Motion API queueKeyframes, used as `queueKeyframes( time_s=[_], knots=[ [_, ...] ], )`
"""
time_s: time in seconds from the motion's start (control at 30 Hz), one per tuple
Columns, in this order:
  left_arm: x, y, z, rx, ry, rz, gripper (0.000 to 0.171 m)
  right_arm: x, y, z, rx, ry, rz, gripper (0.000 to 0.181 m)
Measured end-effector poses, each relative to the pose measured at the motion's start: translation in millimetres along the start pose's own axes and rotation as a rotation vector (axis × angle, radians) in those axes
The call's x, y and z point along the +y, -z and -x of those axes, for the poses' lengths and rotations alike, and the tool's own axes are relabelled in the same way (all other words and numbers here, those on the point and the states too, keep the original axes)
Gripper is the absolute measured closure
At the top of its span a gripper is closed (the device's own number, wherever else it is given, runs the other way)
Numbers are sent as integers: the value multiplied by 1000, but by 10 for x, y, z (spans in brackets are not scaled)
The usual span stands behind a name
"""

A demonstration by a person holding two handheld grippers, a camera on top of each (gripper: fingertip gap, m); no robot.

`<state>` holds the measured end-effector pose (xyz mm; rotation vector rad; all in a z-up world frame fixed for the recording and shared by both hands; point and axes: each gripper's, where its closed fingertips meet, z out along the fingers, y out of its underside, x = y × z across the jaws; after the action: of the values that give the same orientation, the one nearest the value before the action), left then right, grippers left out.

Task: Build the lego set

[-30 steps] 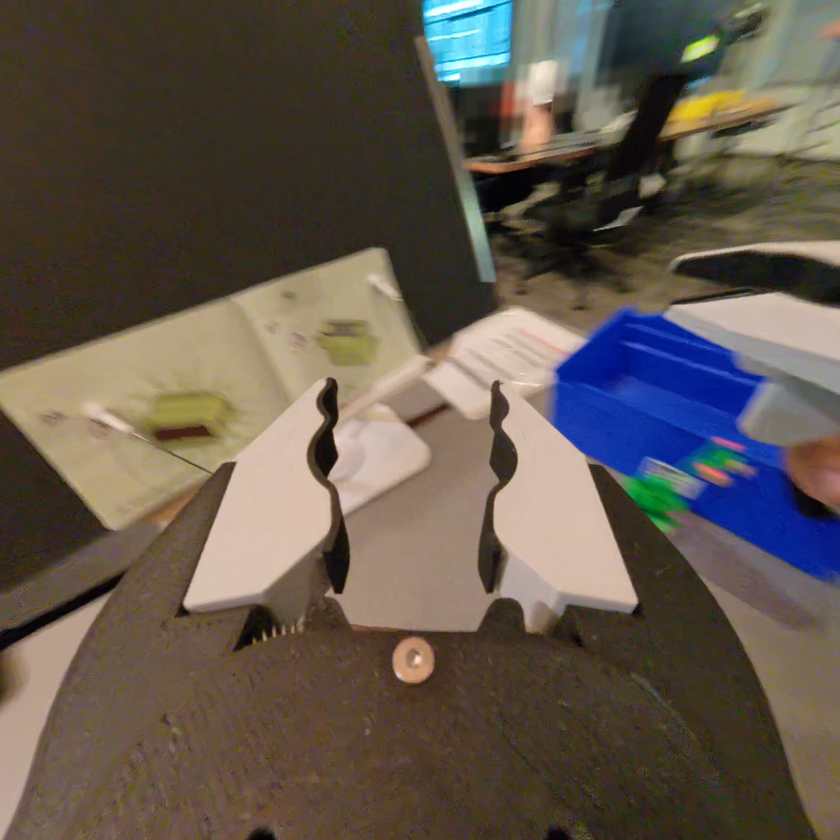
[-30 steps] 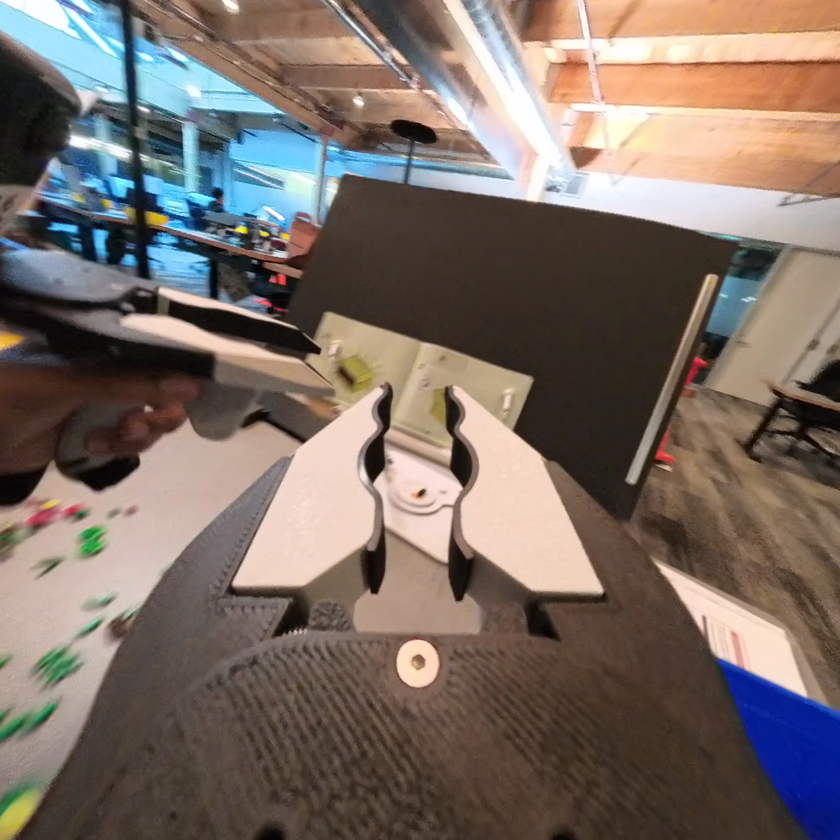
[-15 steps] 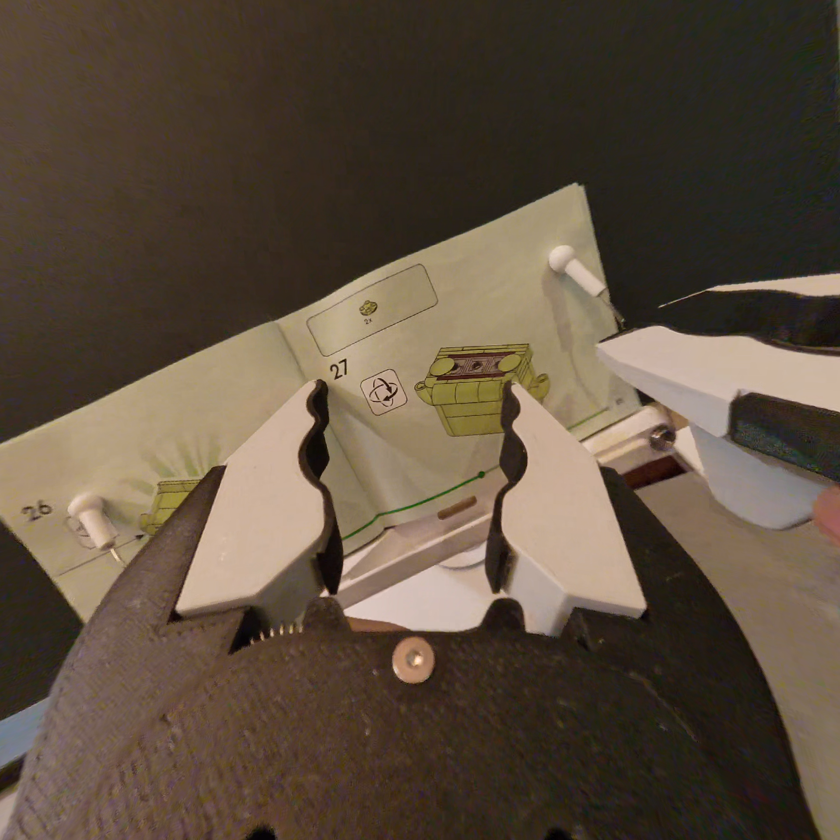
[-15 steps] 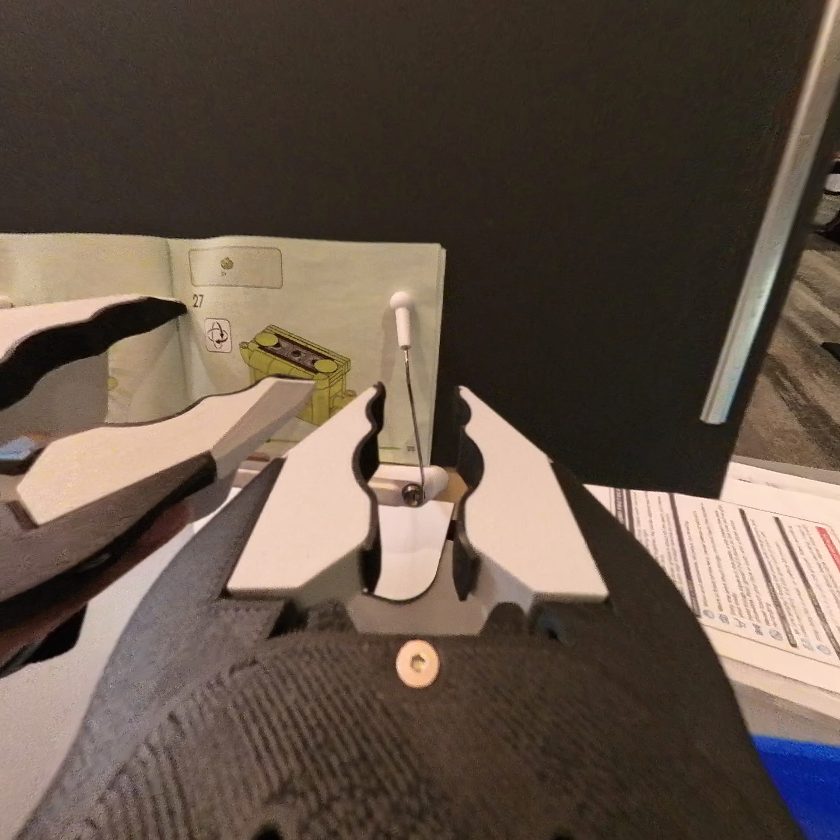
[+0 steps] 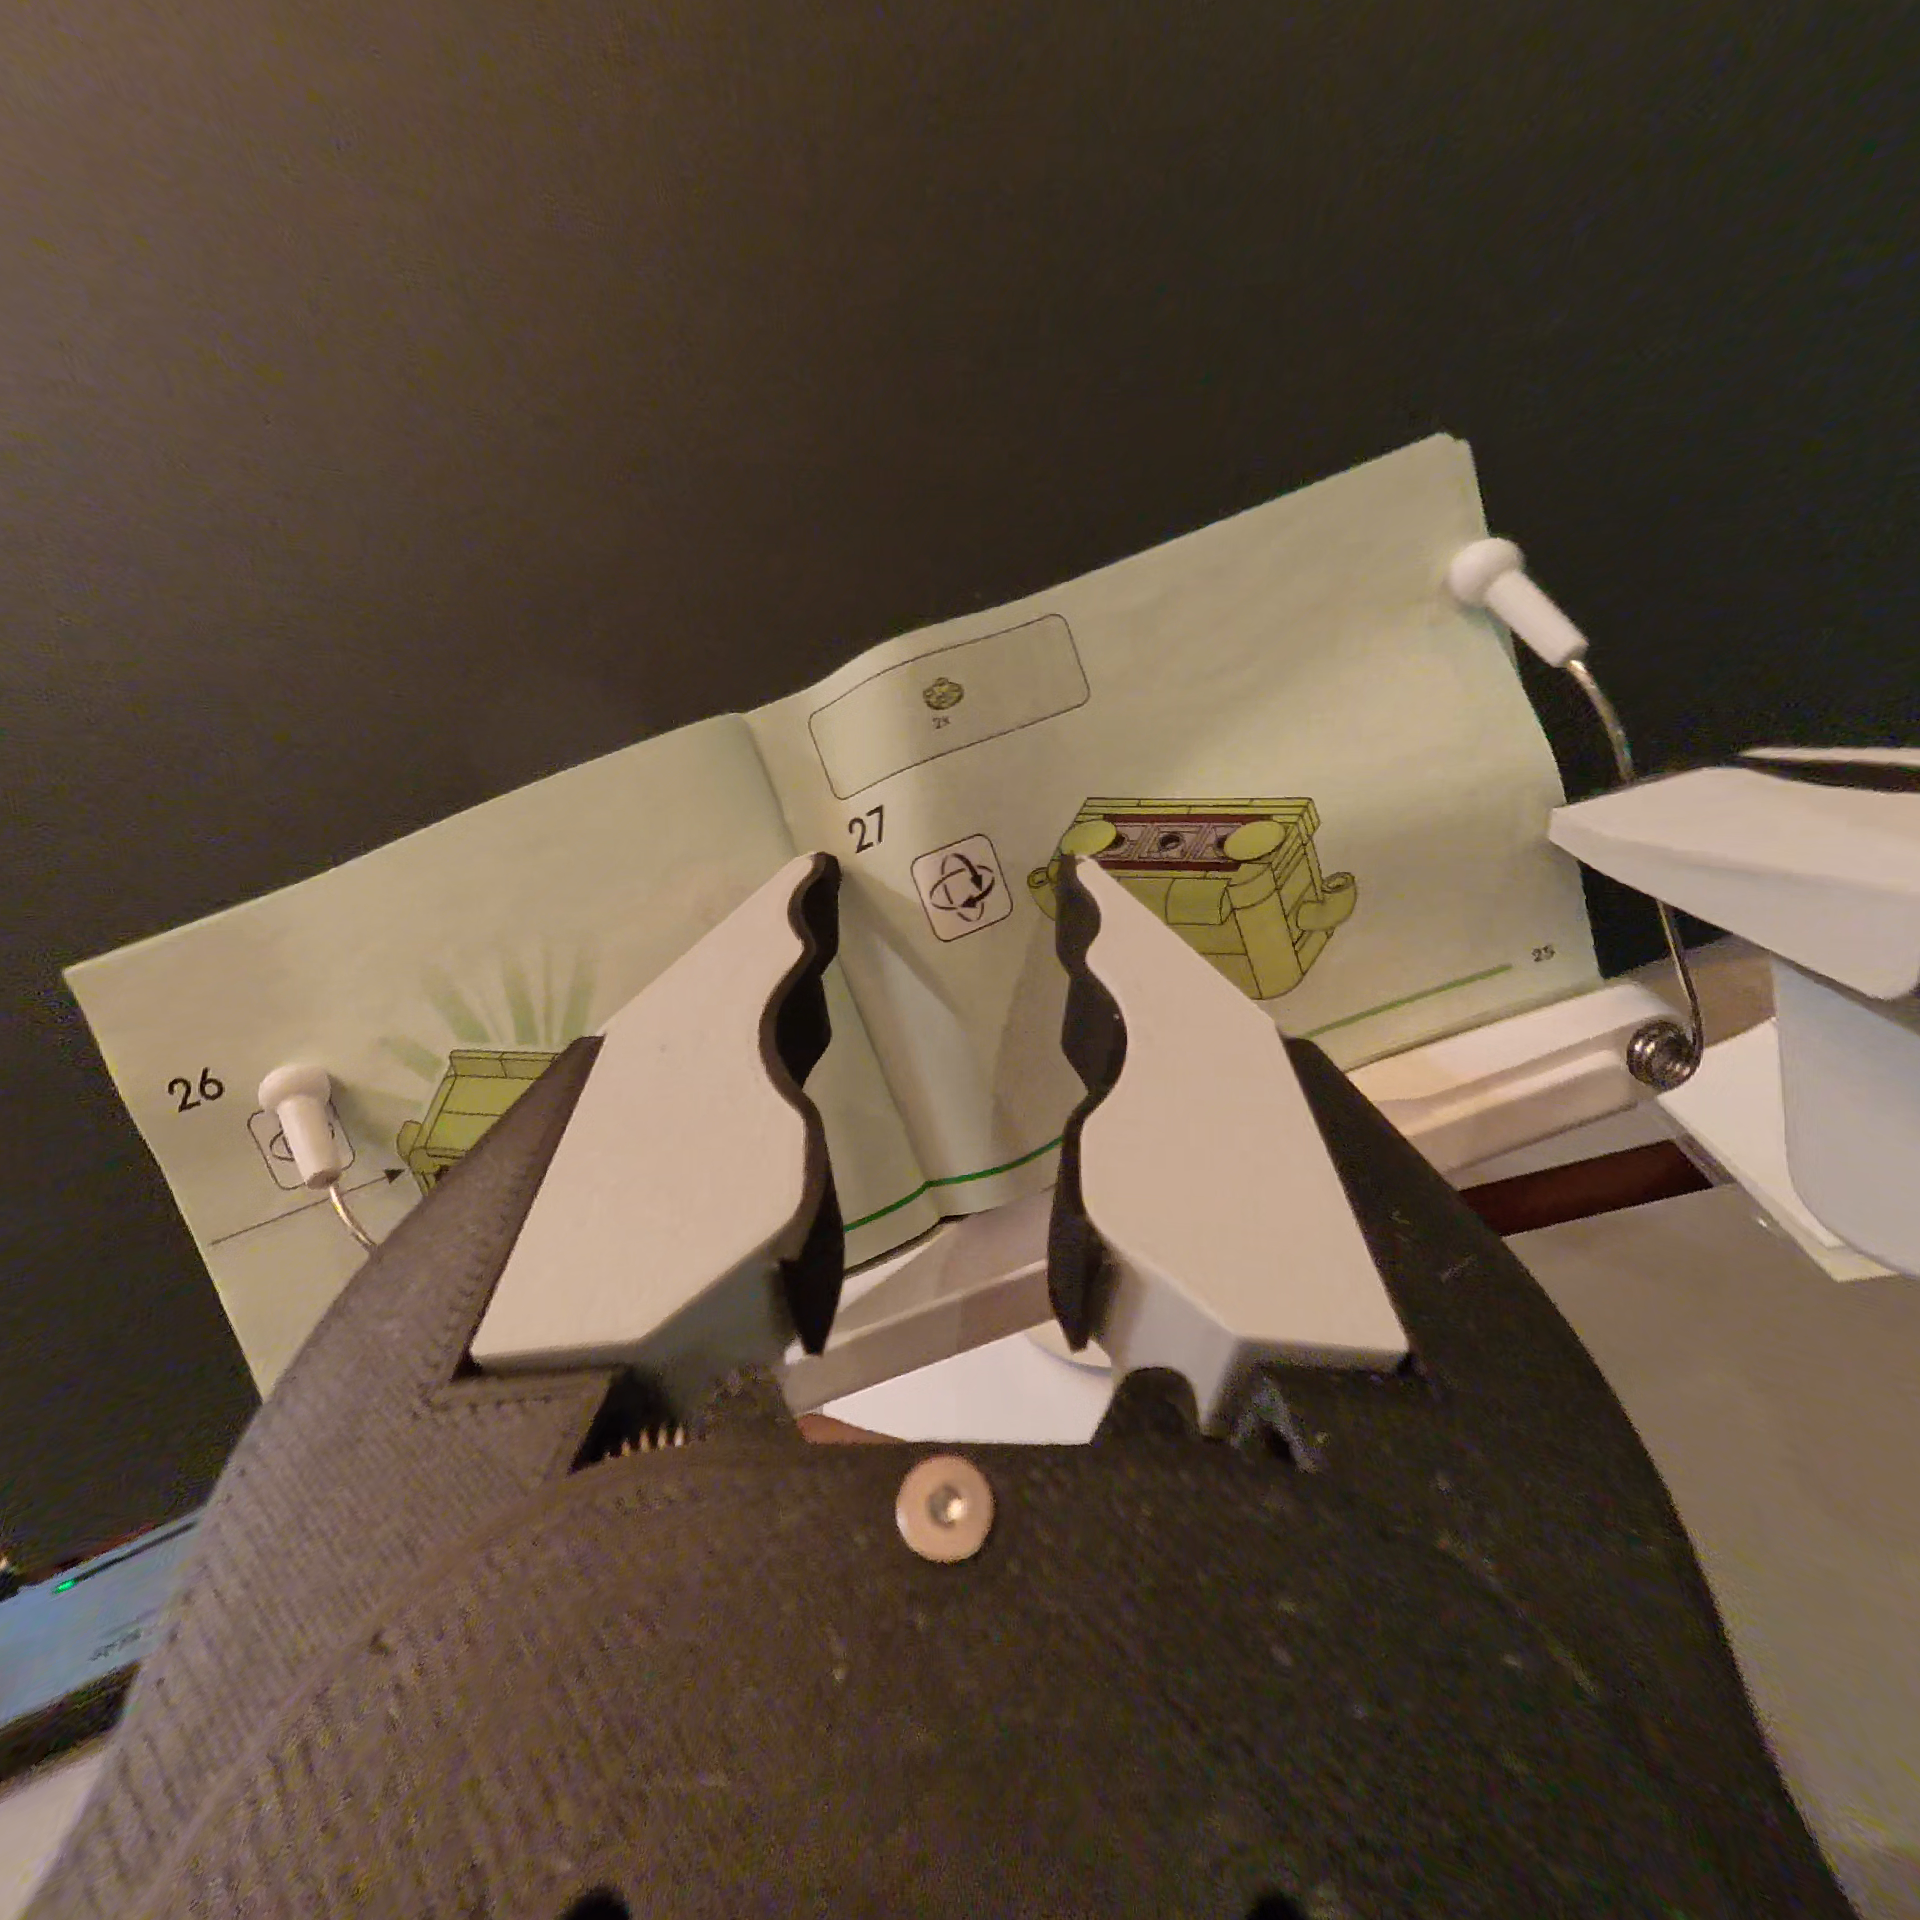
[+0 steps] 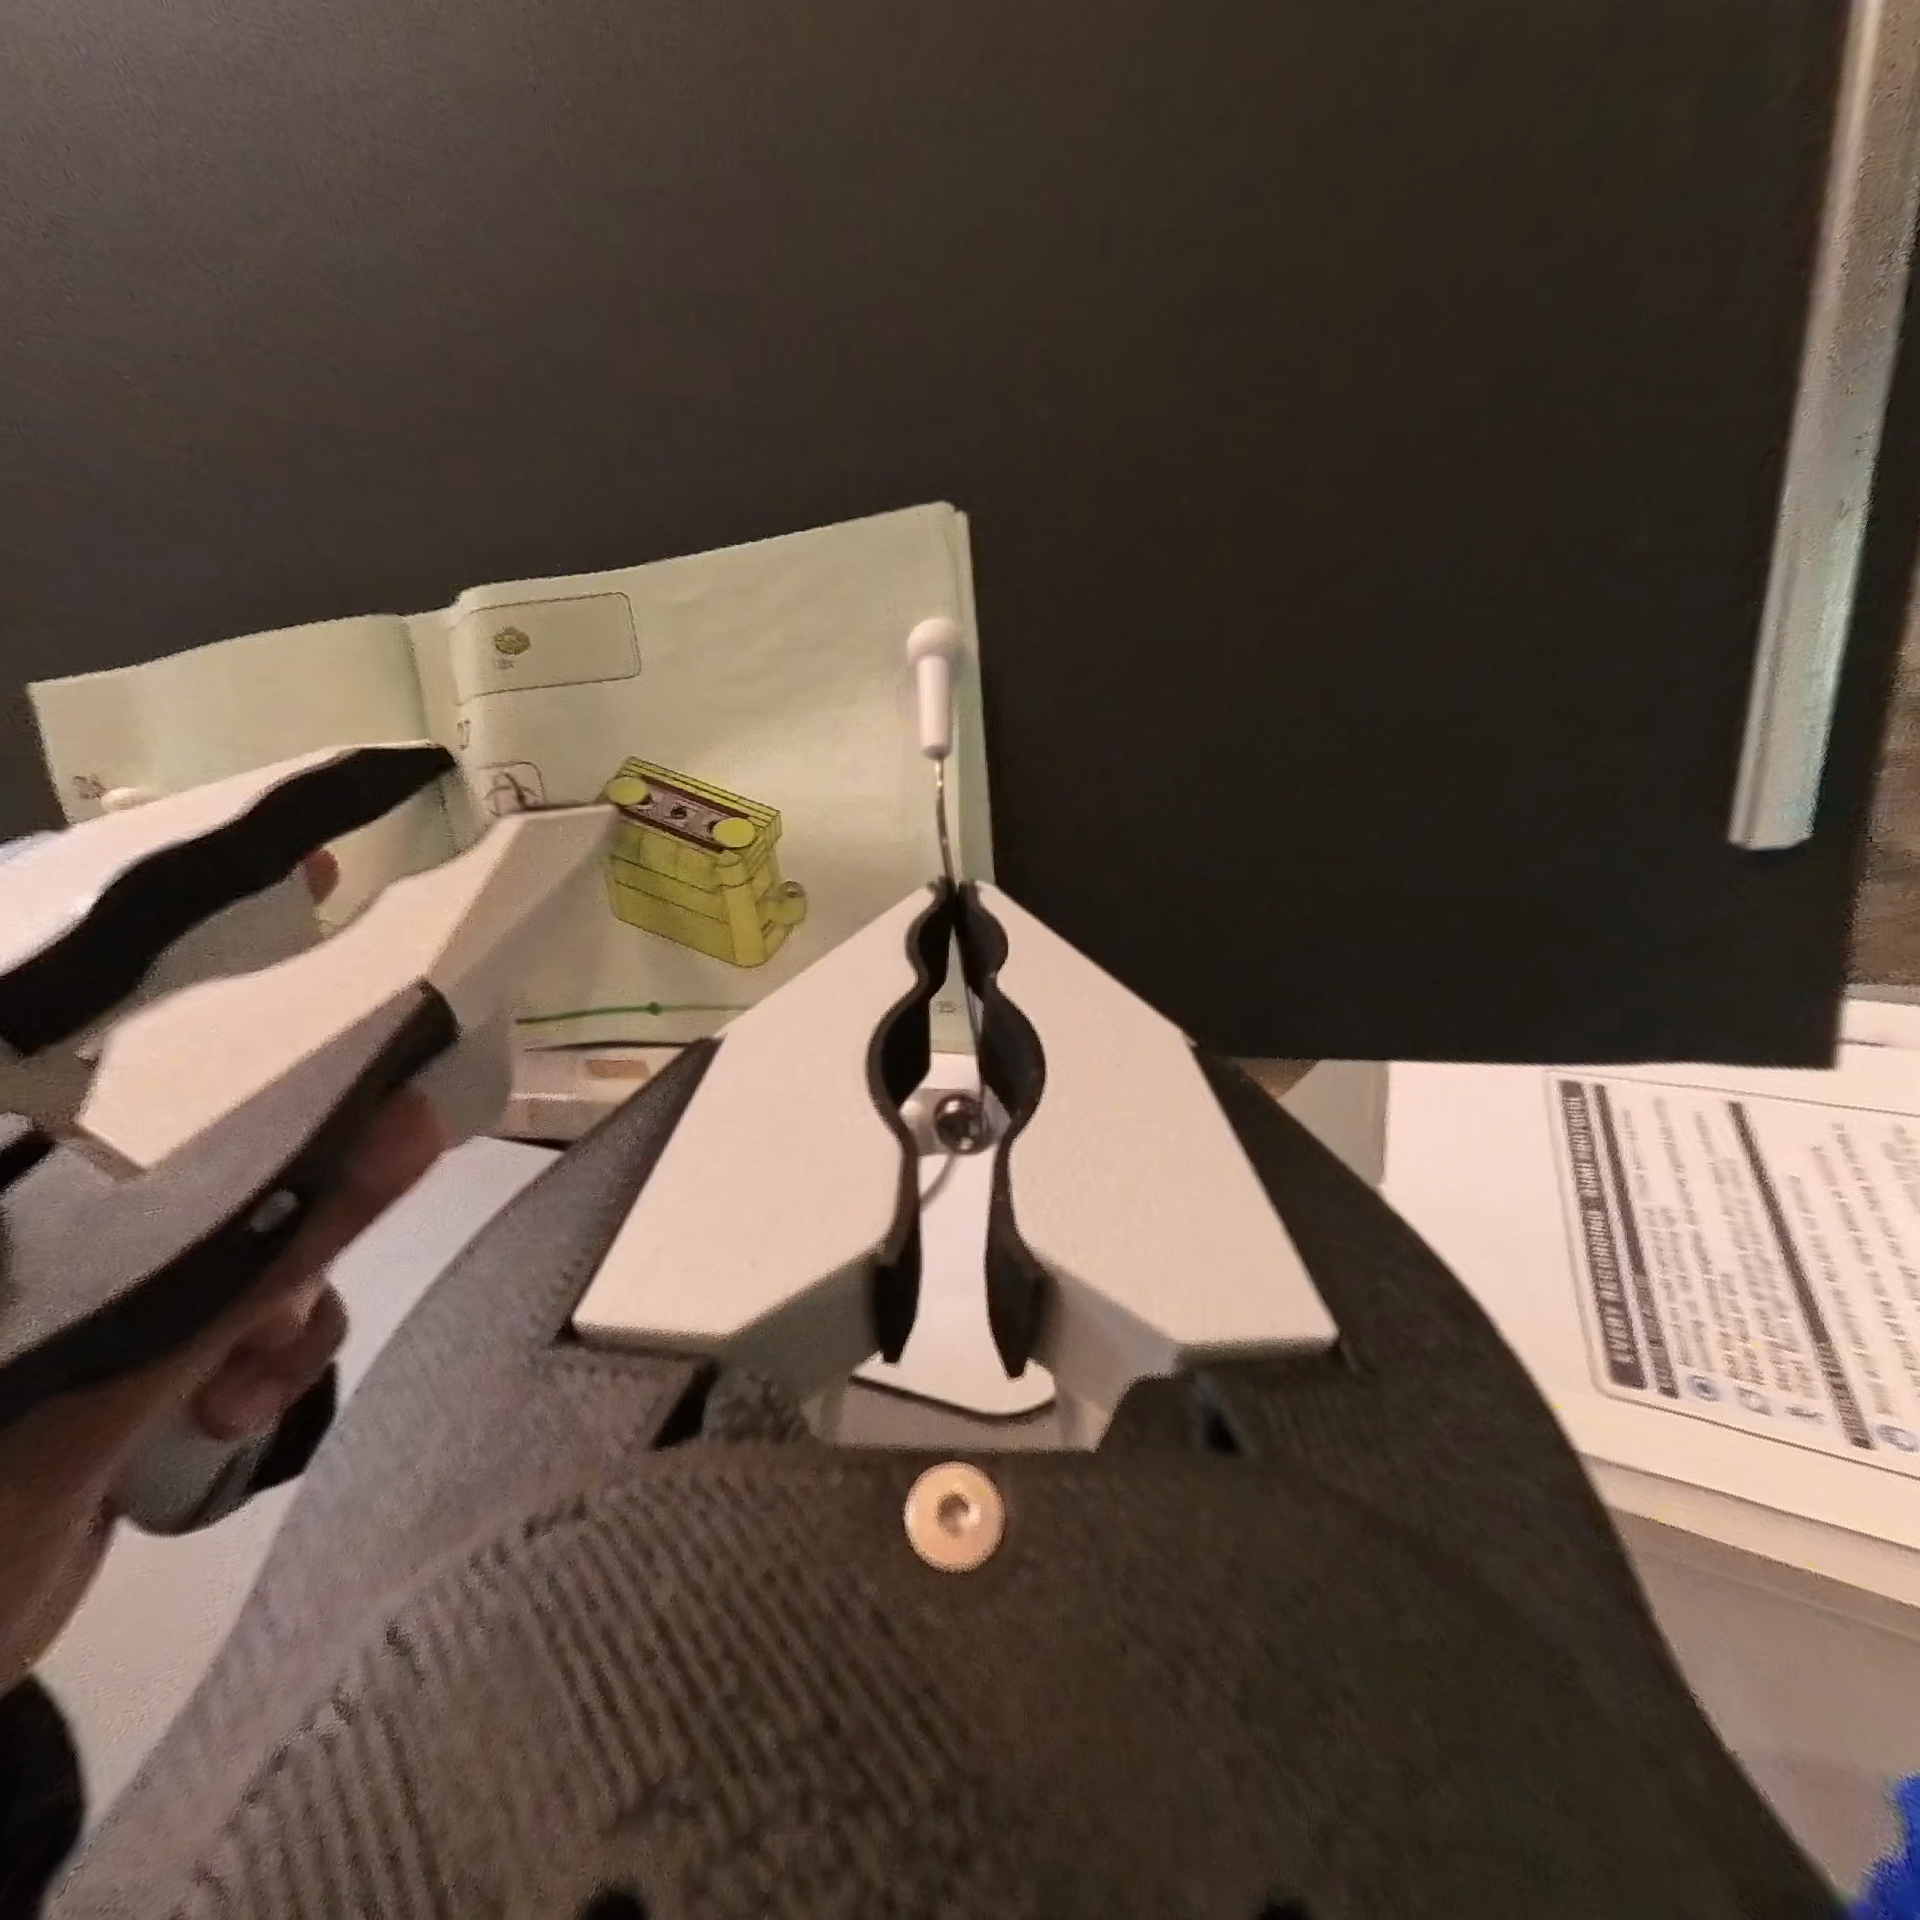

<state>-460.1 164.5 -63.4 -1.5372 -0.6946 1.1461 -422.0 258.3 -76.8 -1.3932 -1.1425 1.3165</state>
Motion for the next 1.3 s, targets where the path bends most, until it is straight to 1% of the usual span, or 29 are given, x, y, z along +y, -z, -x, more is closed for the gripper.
queueKeyframes(
  time_s=[0.07, 0.17, 0.2, 0.27, 0.3, 0.33, 0.37, 0.4, 0.47, 0.5, 0.6, 0.63, 0.67, 0.83, 0.97, 1.0, 1.1, 1.17, 1.2, 1.23, 1.3],
  knots=[
    [7, 5, 16, 8, 19, 5, 131, 3, 30, -2, 4, -16, -23, 181],
    [17, 46, 30, 17, 52, 30, 133, 13, 69, 39, -31, -57, -41, 181],
    [-4, 75, -13, 41, 62, 26, 127, 14, 76, 47, -34, -49, -45, 181],
    [-60, 142, -155, 108, 51, 3, 98, 14, 77, 53, -29, -23, -45, 181],
    [-86, 156, -233, 138, 29, -9, 92, 14, 79, 54, -28, -14, -46, 181],
    [-74, 143, -280, 148, -7, 6, 84, 14, 81, 57, -30, -12, -50, 181],
    [-32, 109, -289, 140, -46, 37, 78, 14, 83, 60, -35, -13, -55, 181],
    [8, 71, -255, 109, -64, 56, 77, 13, 85, 62, -41, -13, -60, 181],
    [59, 16, -226, 94, -41, 64, 79, 14, 89, 66, -48, -5, -63, 181],
    [60, 6, -212, 90, -31, 57, 83, 15, 91, 67, -48, -1, -65, 181],
    [35, 10, -147, 67, -17, 30, 107, 13, 94, 70, -41, 4, -80, 181],
    [30, 8, -124, 64, -9, 22, 114, 12, 94, 73, -40, 12, -86, 181],
    [30, 5, -108, 65, -5, 19, 117, 9, 96, 84, -44, 29, -95, 181],
    [25, 5, -57, 86, 37, 23, 122, 10, 115, 162, -54, 154, -147, 181],
    [23, 8, -39, 107, 45, 23, 125, 36, 90, 250, -51, 317, -126, 181],
    [23, 11, -37, 116, 43, 23, 125, 40, 85, 252, -44, 335, -116, 181],
    [9, 42, -16, 170, 50, 26, 127, 41, 79, 248, -58, 251, -90, 181],
    [-14, 80, 52, 217, 92, 30, 134, 34, 73, 251, -71, 207, -86, 181],
    [-25, 102, 106, 239, 123, 37, 132, 24, 72, 251, -69, 197, -85, 181],
    [-39, 124, 178, 256, 155, 44, 130, 5, 76, 261, -70, 190, -84, 174],
    [-101, 198, 322, 303, 218, 39, 125, -75, 111, 327, -89, 181, -90, 152]
  ],
)
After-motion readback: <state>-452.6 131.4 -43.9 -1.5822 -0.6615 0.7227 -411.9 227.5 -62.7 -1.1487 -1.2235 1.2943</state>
